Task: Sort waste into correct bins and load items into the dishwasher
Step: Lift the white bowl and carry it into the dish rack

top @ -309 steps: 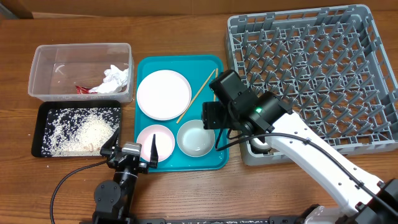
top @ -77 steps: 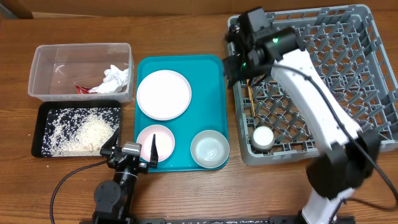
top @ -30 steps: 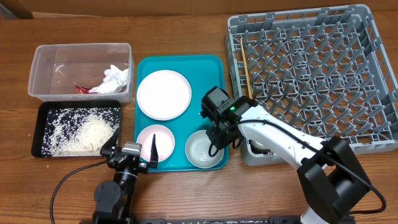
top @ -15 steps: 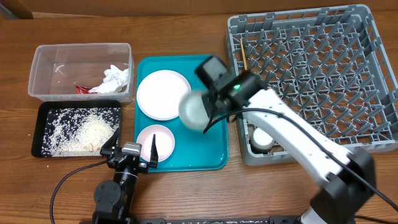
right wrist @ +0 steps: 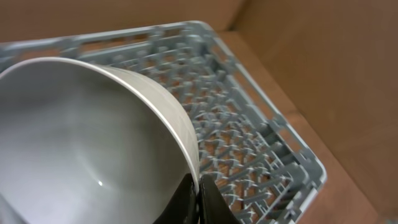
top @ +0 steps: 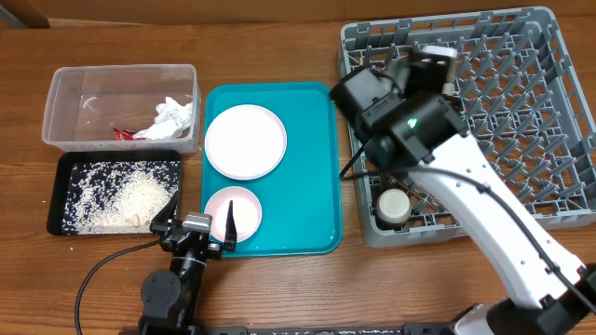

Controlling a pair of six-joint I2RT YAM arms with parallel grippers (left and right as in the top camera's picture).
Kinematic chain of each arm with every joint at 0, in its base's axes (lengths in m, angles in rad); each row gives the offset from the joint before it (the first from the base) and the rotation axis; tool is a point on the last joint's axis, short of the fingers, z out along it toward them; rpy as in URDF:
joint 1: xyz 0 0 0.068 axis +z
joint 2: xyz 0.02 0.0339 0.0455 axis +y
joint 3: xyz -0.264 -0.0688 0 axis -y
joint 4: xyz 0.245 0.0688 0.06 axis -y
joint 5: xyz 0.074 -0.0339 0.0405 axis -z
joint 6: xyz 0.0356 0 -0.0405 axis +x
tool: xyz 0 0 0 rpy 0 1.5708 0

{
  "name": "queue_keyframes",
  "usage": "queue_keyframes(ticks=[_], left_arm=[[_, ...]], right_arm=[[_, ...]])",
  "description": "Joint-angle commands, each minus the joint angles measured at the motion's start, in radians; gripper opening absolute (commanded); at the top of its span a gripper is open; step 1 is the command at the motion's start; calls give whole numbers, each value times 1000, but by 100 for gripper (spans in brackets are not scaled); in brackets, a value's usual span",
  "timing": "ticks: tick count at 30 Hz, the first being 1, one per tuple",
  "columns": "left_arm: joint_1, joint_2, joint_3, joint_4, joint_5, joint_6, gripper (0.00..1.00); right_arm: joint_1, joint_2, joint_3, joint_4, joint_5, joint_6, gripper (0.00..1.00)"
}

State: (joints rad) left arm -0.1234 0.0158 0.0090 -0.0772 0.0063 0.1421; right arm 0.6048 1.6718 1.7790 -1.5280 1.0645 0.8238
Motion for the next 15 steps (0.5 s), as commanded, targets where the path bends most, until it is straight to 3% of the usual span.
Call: queue_keyframes(ticks=[1,15], left_arm=[[7,-10,-4,0,-6,18,100],[7,-10,-4,0,-6,18,100]], right_arm=[[-57,44,-13,-12,32,158,4],[-109,274,-58,0,15,141,4]])
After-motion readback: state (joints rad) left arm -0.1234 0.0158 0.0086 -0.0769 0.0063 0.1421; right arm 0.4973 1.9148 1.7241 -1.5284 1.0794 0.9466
